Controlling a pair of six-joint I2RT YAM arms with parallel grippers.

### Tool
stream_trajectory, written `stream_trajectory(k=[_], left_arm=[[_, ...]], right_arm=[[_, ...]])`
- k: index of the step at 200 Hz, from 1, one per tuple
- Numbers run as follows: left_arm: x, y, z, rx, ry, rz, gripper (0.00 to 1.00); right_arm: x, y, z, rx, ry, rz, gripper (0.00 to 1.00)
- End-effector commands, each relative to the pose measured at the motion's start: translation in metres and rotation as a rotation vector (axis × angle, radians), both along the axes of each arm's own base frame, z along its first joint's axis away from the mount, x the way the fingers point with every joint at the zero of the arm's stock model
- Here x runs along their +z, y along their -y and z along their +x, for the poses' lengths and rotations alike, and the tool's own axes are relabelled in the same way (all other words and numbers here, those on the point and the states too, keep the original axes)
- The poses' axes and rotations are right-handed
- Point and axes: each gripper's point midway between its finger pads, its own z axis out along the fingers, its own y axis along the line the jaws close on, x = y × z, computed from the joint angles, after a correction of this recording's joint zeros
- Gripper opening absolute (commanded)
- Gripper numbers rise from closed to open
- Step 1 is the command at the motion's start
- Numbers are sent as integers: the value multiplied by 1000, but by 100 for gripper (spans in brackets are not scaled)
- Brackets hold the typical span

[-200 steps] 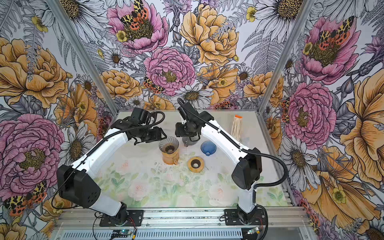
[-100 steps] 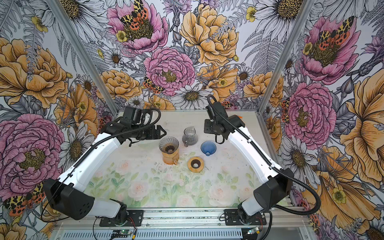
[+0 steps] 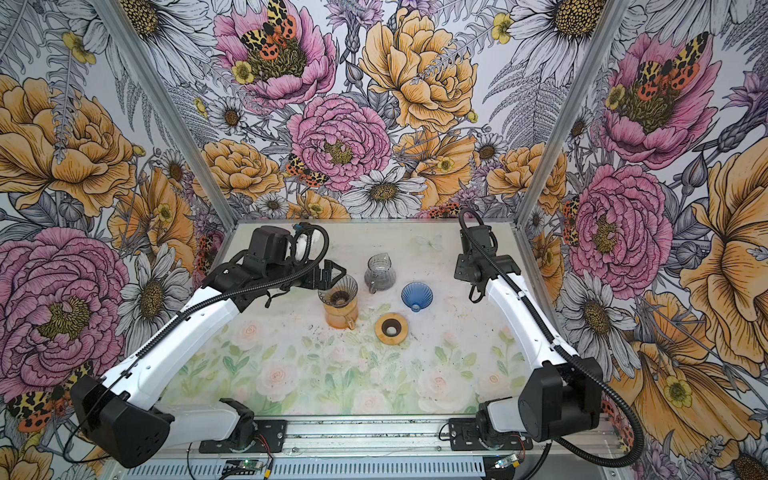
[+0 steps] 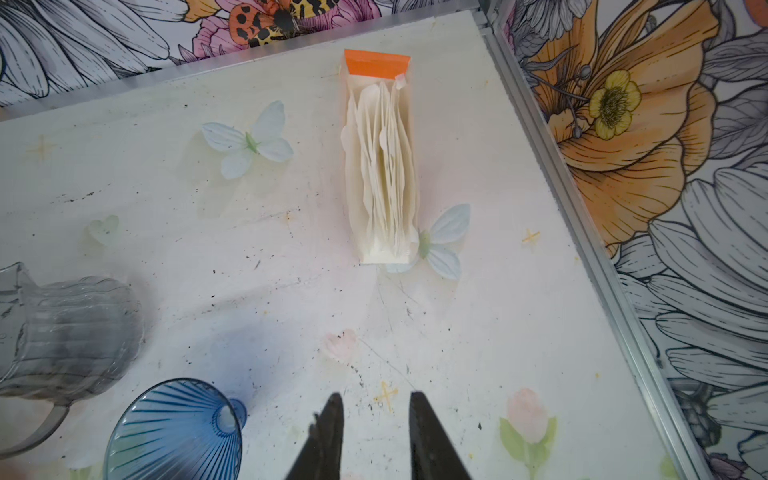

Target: Place the coffee filter in the dripper

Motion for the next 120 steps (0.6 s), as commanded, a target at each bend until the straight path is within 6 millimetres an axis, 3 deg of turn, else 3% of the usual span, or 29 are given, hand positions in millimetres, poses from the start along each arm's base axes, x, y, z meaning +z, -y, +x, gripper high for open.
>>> stream_trajectory(k=[1, 66, 120], left_arm=[[17, 4, 7, 28, 99, -76, 99], [1, 8, 9, 27, 68, -91, 99], [-4, 7, 10, 30, 58, -82, 99]], right_arm=[[3, 5, 22, 14, 88, 35, 30], [-49, 10, 66, 40, -17, 79, 23], [-67, 24, 89, 5, -49, 44, 23]])
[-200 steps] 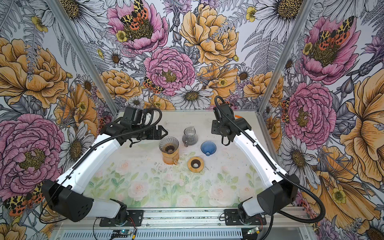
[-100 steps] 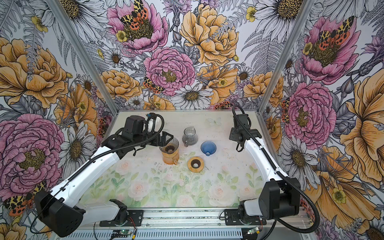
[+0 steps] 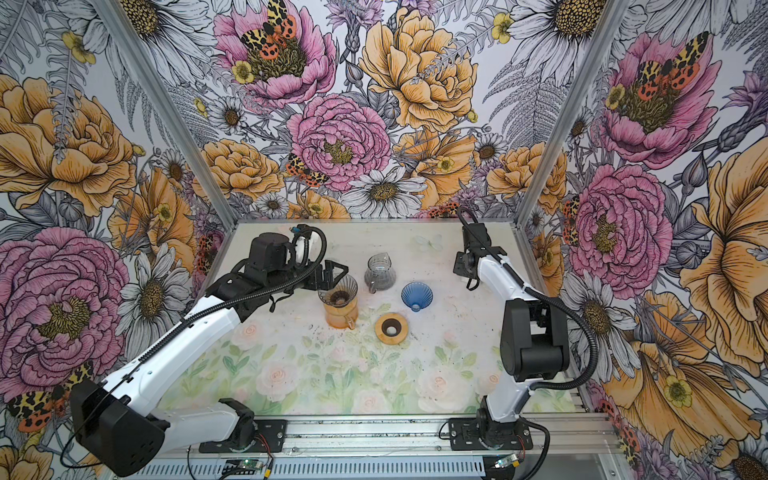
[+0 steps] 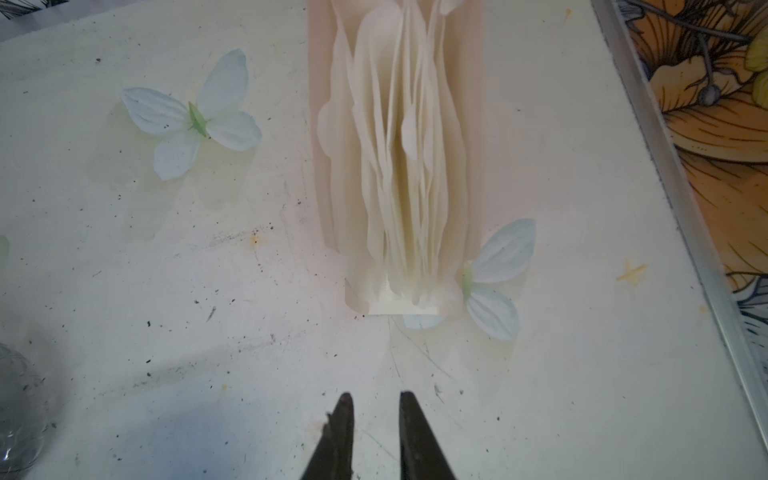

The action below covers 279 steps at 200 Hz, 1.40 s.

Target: Place the coffee filter in the dripper

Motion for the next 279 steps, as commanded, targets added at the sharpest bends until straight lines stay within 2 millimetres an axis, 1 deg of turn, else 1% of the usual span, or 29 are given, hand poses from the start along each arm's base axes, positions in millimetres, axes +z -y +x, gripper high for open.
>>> stream_trajectory(k=[1, 32, 77, 103, 187, 218, 250, 279], left_arm=[[-5, 2, 3, 3, 3, -5, 99], [-9, 5, 4, -12, -13, -4, 99], [-9, 2, 6, -4, -15, 2, 99], [-11, 2, 6, -3, -23, 3, 99], [-15, 4, 7, -7, -42, 3, 99], [-16, 3, 6, -6, -46, 6, 99], [-16, 4, 7, -7, -49, 4, 99], [-16, 4, 7, -8, -52, 4, 99]], right_arm=[[15, 10, 20, -10, 59, -23, 23], [9, 16, 30, -8, 60, -6, 23], [1, 9, 42, 28, 53, 35, 24], [-3, 5, 43, 39, 47, 51, 24], [-11, 11, 49, 30, 32, 21, 24], [-13, 12, 52, 27, 31, 15, 22], [-13, 11, 53, 30, 31, 18, 16], [-15, 14, 52, 27, 26, 0, 11]])
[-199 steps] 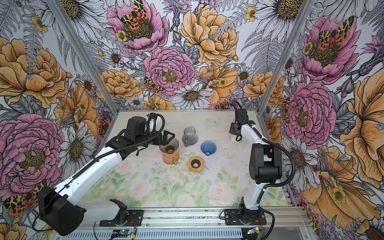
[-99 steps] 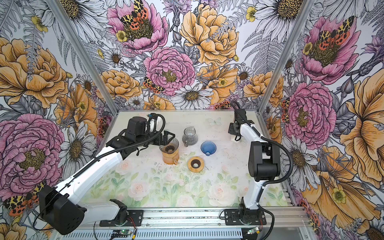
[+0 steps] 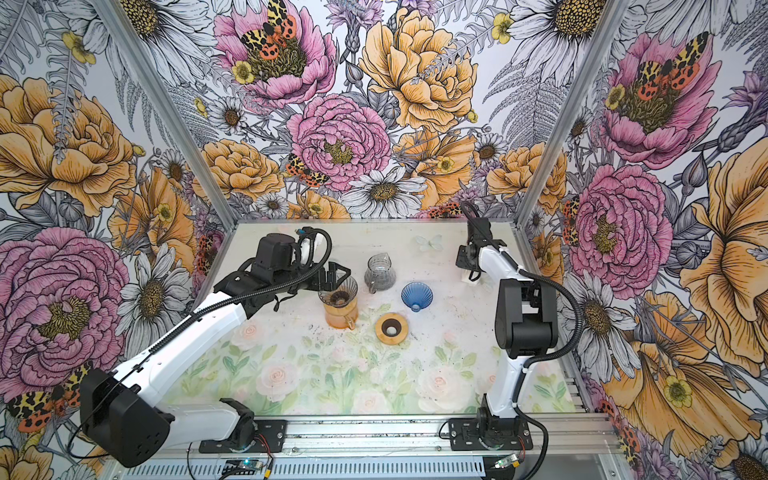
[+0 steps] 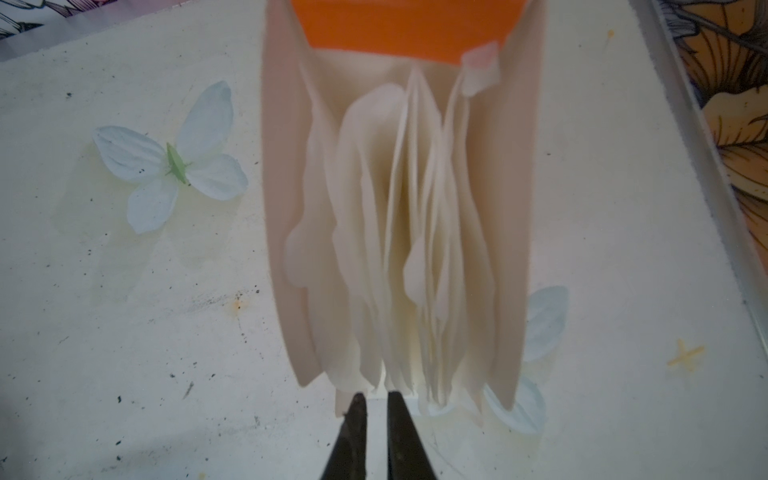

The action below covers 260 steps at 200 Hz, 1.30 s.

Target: Place the coffee filter in the dripper

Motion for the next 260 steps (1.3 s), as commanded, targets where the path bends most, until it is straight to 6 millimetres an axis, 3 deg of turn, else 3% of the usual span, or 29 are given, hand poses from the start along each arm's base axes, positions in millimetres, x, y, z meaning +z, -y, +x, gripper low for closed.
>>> stream_trajectory(k=[1, 56, 91, 118, 199, 227, 260], left_arm=[[2, 2, 2, -7, -7, -17, 99], [3, 2, 1, -9, -9, -19, 99], [3, 3, 2, -10, -11, -20, 99], [1, 3, 2, -8, -14, -19, 99], [0, 7, 3, -26, -20, -20, 99], [-1, 9, 3, -34, -24, -21, 99], [-1, 10, 3, -37, -25, -20, 98]], right_arm=[[7, 3, 11, 0, 28, -28, 10], [7, 4, 10, 6, 25, -38, 0], [17, 1, 8, 16, 45, -29, 0], [26, -3, 0, 14, 60, -4, 0], [27, -5, -37, -3, 40, 9, 0], [24, -6, -40, 2, 32, 10, 0], [22, -6, -27, 4, 34, 8, 18]])
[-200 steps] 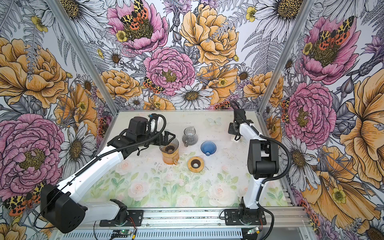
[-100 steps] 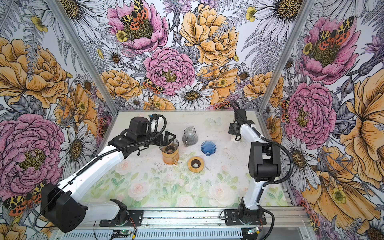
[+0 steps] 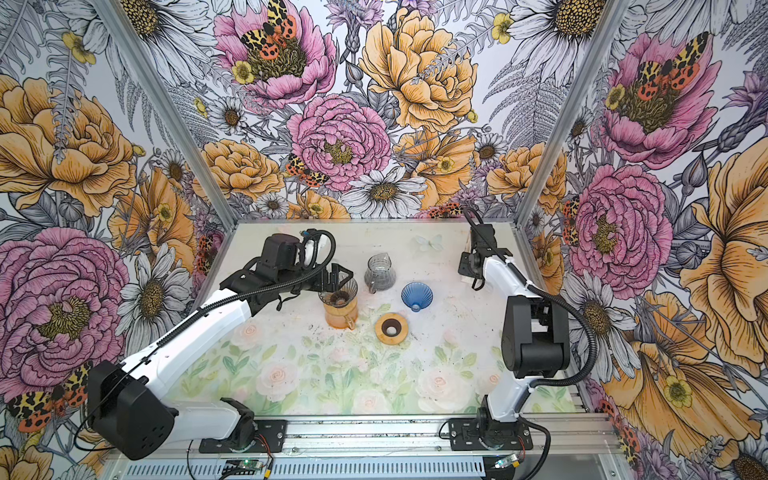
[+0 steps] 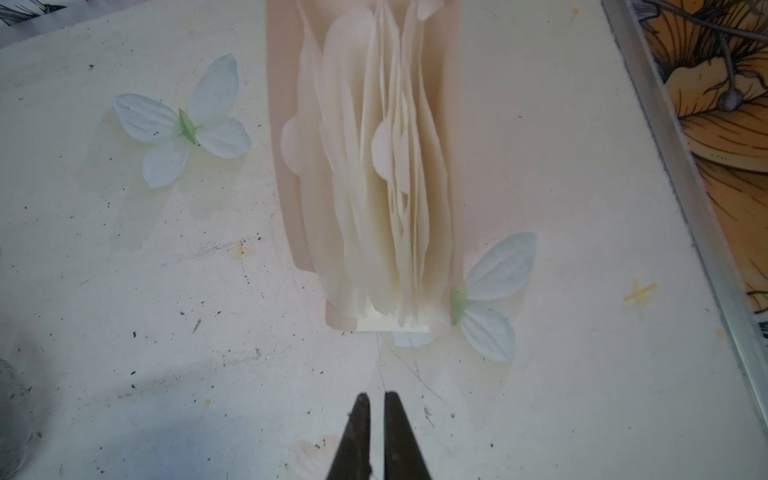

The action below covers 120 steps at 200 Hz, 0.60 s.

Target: Place the coffee filter in the dripper

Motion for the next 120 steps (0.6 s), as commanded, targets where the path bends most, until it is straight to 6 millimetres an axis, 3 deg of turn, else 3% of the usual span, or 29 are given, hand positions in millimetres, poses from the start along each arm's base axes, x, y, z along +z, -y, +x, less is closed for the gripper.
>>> stream_trajectory(k=[1, 43, 79, 120], left_arm=[[13, 4, 2, -14, 16, -25, 99], [12, 5, 2, -14, 15, -23, 99], [11, 5, 2, -12, 10, -17, 99], [9, 5, 3, -11, 5, -14, 99]], right_arm=[[7, -3, 12, 6, 22, 4, 18], [7, -6, 35, 26, 33, 9, 28], [-2, -2, 46, 3, 20, 8, 20], [-12, 2, 47, -15, -1, 10, 19]])
